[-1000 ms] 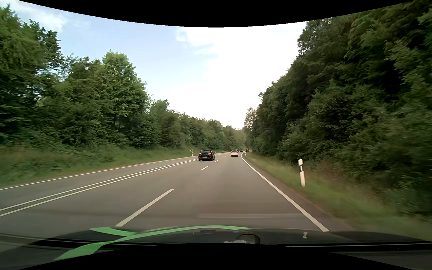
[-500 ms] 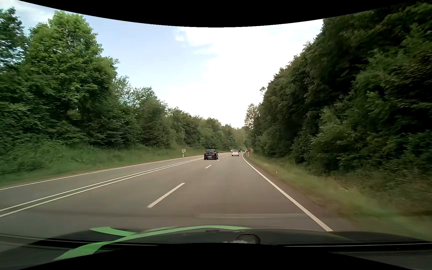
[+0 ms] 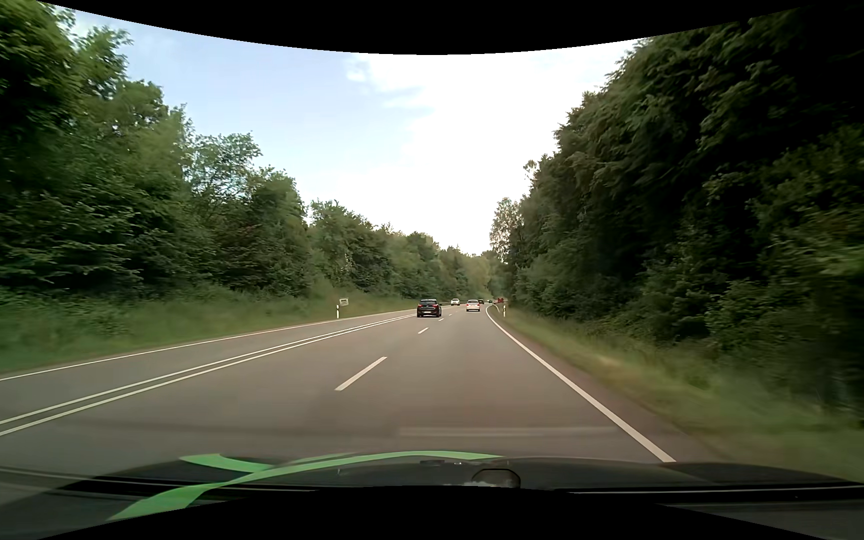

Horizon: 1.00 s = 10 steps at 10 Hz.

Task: Follow the waypoints while adhering to traffic rules and regulations

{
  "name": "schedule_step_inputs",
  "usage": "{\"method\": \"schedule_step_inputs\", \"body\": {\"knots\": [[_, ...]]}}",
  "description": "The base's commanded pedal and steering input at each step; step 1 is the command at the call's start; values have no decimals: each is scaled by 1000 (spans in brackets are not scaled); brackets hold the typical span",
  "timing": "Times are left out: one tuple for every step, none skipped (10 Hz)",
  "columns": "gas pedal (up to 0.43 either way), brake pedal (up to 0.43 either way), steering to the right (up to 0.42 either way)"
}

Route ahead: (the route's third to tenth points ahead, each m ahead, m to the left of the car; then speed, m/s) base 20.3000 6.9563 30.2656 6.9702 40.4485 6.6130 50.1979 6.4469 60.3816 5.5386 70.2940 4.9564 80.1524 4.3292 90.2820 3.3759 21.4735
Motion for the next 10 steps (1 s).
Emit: {"method": "schedule_step_inputs", "body": {"knots": [[390,0,1],[390,0,1],[390,0,2],[390,0,3],[390,0,3],[378,0,3],[378,0,3],[378,0,3],[378,0,3],[378,0,3]]}}
